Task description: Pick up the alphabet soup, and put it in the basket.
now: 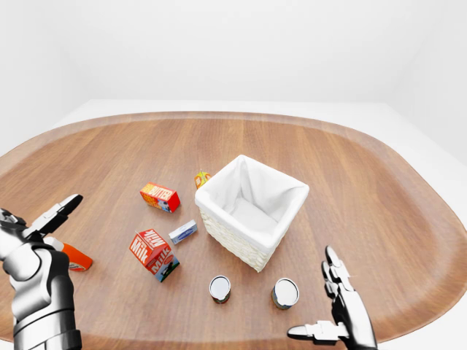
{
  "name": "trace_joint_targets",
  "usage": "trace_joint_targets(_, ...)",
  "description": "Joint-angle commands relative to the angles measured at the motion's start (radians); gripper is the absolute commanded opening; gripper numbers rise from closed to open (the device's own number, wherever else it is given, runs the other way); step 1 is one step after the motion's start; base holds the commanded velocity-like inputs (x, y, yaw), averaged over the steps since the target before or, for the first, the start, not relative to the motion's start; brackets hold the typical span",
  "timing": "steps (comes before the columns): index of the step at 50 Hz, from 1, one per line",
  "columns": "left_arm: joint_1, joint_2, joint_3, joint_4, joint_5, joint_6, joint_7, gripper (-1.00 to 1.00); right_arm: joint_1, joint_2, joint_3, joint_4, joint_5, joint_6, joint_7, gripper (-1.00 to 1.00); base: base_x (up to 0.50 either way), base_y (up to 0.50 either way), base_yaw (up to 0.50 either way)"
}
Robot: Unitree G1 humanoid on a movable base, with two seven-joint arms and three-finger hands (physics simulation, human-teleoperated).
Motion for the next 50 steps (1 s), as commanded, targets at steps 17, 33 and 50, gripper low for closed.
trace_joint_targets(17, -0.003, -0.002, 0.001, 0.008, 0.003, 0.000, -0.008, 1.00, -0.060, -0.006, -0.005, 0.156, -0.042, 0.000, -0.025, 1.00, 0.00, 0.00, 0.00)
trace_joint_targets(33, -0.006, -0.001, -0.003, 0.020, 0.005, 0.000, -0.009, 1.00, -0.120, -0.011, -0.001, 0.252, -0.082, 0.000, -0.052, 1.00, 0.00, 0.00, 0.00)
trace_joint_targets(50, -0.003, -0.003, -0.004, 0.013, 0.005, 0.000, -0.006, 1.00, -0.173, -0.018, 0.020, 0.296, -0.123, 0.000, -0.085, 1.00, 0.00, 0.00, 0.00)
